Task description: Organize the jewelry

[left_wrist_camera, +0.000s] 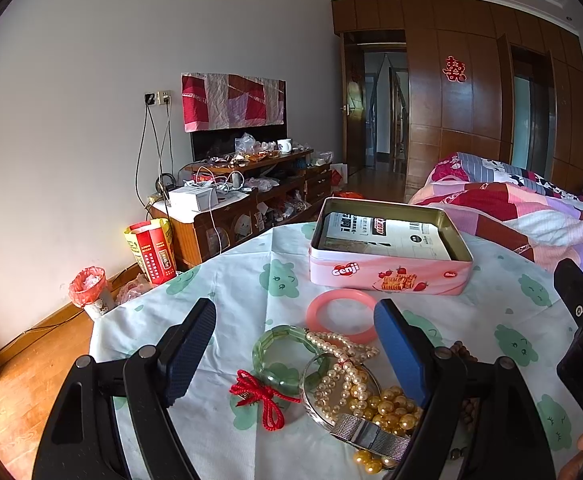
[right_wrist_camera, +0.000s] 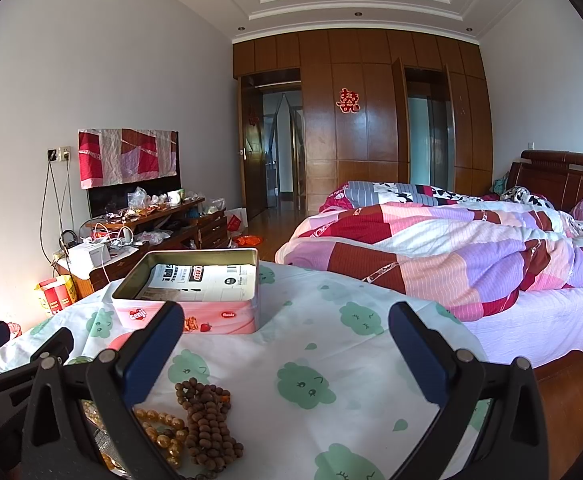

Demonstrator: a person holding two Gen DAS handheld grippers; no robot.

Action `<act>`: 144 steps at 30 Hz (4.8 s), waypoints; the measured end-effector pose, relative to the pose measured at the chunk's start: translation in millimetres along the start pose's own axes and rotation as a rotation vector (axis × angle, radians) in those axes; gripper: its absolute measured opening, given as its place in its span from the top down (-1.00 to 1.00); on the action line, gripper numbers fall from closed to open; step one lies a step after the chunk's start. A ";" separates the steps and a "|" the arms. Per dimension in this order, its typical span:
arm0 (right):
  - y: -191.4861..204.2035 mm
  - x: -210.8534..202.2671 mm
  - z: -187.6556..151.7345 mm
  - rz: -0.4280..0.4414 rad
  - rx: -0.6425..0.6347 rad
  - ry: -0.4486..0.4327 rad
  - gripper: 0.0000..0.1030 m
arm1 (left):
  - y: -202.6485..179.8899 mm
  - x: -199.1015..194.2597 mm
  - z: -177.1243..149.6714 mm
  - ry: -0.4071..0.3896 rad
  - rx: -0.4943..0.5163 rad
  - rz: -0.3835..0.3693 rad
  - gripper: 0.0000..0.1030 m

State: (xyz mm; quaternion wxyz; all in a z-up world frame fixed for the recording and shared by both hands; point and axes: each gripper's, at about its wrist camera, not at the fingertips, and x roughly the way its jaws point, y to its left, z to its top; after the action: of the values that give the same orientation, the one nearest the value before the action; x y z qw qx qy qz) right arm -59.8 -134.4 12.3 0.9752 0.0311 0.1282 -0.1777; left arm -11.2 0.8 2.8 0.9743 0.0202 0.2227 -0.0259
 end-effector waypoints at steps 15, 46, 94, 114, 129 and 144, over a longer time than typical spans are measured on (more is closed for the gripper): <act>0.1 0.2 -0.1 0.000 0.001 0.001 -1.00 | 0.2 0.5 0.2 0.001 0.001 0.000 -0.58; 0.1 1.2 -0.1 0.000 0.001 0.003 -1.00 | 0.6 0.7 0.1 0.002 0.000 0.000 -0.58; -2.4 51.7 -29.2 0.551 0.033 0.549 0.53 | 54.6 8.9 -12.5 0.192 -0.017 -0.181 -0.58; -24.3 51.1 -23.3 0.482 0.133 0.416 0.52 | 16.5 18.8 -29.9 0.399 -0.089 -0.403 0.47; -33.6 40.0 -17.5 0.473 0.173 0.361 0.52 | 33.2 -14.5 19.1 0.104 -0.088 -0.498 0.51; 4.9 126.8 31.0 0.470 0.126 0.364 0.52 | 19.8 59.3 97.5 -0.037 -0.047 -0.436 0.70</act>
State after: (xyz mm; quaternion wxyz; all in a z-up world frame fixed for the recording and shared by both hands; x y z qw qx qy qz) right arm 64.1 -176.0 9.2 0.9468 0.1515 0.2788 0.0536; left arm 85.6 13.1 65.3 0.9499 -0.0514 0.2043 -0.2311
